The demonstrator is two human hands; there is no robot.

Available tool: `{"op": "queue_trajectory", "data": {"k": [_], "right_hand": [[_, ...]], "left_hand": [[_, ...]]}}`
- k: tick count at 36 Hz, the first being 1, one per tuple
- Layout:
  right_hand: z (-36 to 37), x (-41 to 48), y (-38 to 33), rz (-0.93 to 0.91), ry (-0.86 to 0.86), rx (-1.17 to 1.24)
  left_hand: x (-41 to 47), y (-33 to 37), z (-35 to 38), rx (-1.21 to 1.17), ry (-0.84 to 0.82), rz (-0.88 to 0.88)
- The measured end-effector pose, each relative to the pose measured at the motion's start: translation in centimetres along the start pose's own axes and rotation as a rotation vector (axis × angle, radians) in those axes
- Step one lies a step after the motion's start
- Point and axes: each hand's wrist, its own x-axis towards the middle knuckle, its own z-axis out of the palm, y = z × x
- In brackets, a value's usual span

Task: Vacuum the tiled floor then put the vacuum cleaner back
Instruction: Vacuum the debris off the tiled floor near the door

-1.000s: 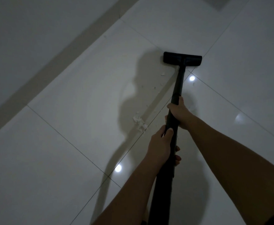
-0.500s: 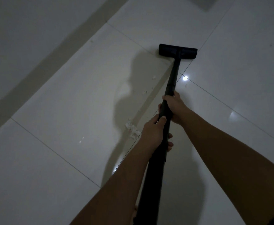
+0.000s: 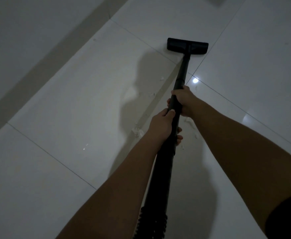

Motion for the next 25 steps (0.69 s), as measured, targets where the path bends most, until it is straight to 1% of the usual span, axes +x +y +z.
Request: {"op": "queue_trajectory", "data": {"k": [3, 11, 16, 19, 25], "right_hand": [[0.0, -0.7, 0.9, 0.017, 0.001, -0.015], [0.4, -3.0, 4.7, 0.009, 0.071, -0.048], [0.8, -6.0, 7.5, 0.010, 0.060, -0.032], [1.6, -7.7, 9.2, 0.021, 0.047, -0.021], [3.4, -11.4, 12.2, -0.001, 0.026, -0.068]], "left_hand": [[-0.8, -1.0, -0.2, 0.004, 0.003, 0.004], [-3.6, -4.1, -0.9, 0.039, 0.025, 0.008], [-7.3, -6.5, -1.9, 0.030, 0.028, 0.024], [-9.8, -7.8, -2.8, 0.067, 0.008, 0.022], [-14.4, -9.7, -4.7, 0.096, -0.025, -0.002]]}}
